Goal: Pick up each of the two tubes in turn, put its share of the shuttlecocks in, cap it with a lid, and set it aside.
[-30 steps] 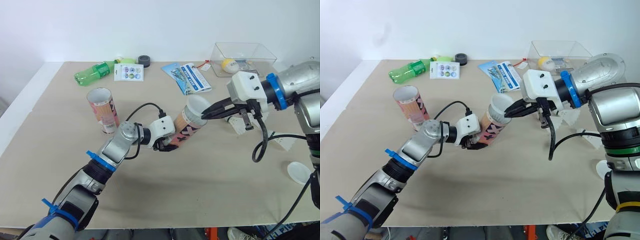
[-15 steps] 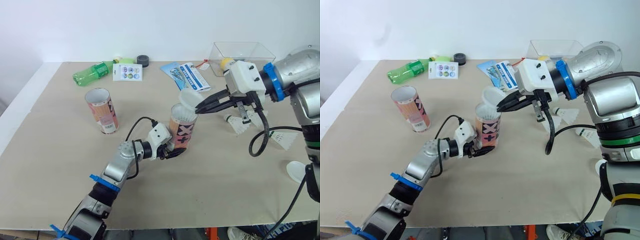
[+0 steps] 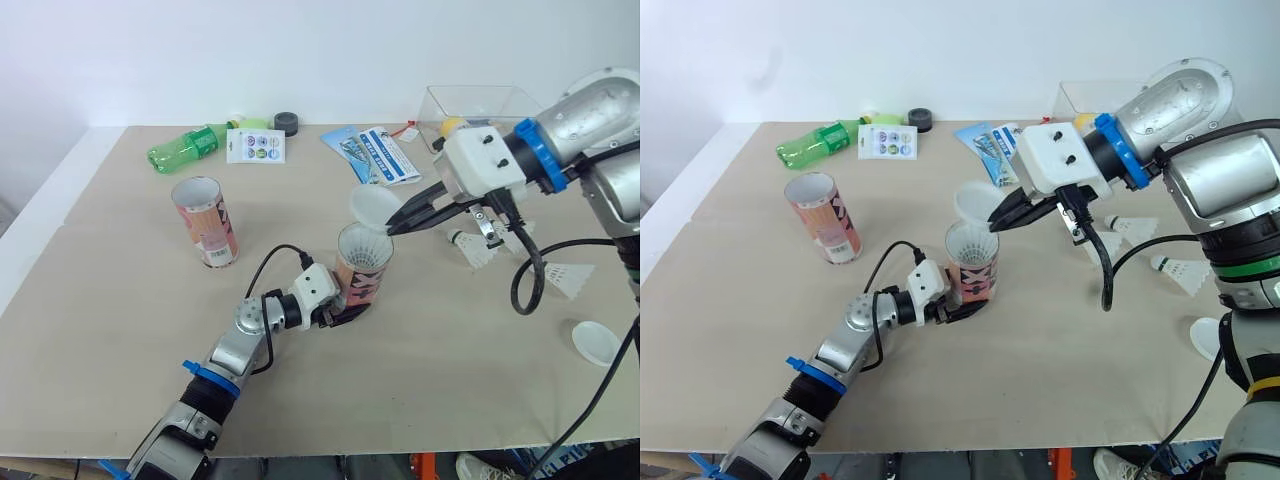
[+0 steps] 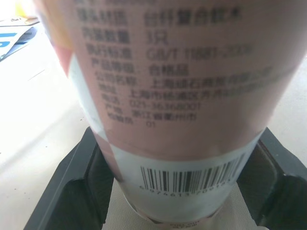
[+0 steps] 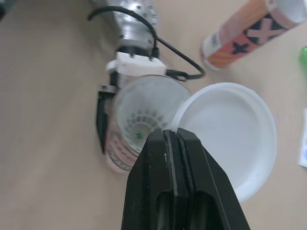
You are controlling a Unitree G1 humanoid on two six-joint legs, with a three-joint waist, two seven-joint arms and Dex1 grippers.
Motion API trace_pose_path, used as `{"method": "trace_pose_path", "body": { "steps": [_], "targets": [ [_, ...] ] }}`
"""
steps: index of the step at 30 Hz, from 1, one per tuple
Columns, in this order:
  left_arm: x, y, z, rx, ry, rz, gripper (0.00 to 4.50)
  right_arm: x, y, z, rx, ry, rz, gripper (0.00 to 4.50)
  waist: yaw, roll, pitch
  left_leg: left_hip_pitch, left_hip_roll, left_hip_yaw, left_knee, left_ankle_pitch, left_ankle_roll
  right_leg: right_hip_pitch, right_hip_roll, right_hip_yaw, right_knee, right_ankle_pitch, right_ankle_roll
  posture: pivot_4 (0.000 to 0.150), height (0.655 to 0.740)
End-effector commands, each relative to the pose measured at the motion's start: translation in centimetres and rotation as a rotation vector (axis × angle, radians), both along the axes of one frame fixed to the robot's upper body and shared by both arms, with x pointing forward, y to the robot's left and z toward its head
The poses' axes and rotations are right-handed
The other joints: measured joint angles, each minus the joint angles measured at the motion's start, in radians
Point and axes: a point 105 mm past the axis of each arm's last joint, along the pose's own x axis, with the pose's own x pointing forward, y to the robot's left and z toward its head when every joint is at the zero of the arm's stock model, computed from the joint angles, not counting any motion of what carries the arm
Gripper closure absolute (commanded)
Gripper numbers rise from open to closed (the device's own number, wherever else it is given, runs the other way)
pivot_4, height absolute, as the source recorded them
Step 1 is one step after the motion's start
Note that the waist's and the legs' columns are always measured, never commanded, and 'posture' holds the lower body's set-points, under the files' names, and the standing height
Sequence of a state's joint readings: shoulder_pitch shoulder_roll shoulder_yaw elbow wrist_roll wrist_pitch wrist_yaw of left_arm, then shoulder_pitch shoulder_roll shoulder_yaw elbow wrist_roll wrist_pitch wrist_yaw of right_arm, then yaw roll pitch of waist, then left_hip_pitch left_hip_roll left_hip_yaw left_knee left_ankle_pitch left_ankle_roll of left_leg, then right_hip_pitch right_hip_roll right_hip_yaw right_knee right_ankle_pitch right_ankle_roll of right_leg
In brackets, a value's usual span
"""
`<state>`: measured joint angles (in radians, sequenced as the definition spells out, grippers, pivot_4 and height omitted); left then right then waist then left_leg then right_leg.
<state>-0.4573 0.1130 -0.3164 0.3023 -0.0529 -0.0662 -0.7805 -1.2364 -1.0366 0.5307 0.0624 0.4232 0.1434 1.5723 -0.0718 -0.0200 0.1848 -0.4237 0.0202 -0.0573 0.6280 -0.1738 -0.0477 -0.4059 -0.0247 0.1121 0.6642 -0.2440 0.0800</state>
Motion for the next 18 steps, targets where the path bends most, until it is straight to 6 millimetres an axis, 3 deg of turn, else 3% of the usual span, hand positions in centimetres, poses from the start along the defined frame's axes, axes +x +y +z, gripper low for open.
{"method": "trace_pose_path", "body": {
  "steps": [1,18],
  "targets": [
    [-0.2,0.0,-1.3,0.027,0.065,-0.023,1.53,-0.7,0.1,0.9,-0.040,-0.020,0.053,4.44,0.000,0.000,0.000,0.000,0.000,0.000,0.000,0.000,0.000,0.000,0.000,0.000,0.000,0.000,0.000,0.150,0.7400],
    [0.4,-0.1,-0.9,0.042,0.076,-0.016,1.53,-0.6,0.0,-0.3,-0.157,0.022,0.075,4.44,0.000,0.001,0.000,0.000,0.000,0.000,0.000,0.000,0.000,0.000,0.000,0.000,0.000,-0.002,-0.003,0.150,0.7400]
  ]
}}
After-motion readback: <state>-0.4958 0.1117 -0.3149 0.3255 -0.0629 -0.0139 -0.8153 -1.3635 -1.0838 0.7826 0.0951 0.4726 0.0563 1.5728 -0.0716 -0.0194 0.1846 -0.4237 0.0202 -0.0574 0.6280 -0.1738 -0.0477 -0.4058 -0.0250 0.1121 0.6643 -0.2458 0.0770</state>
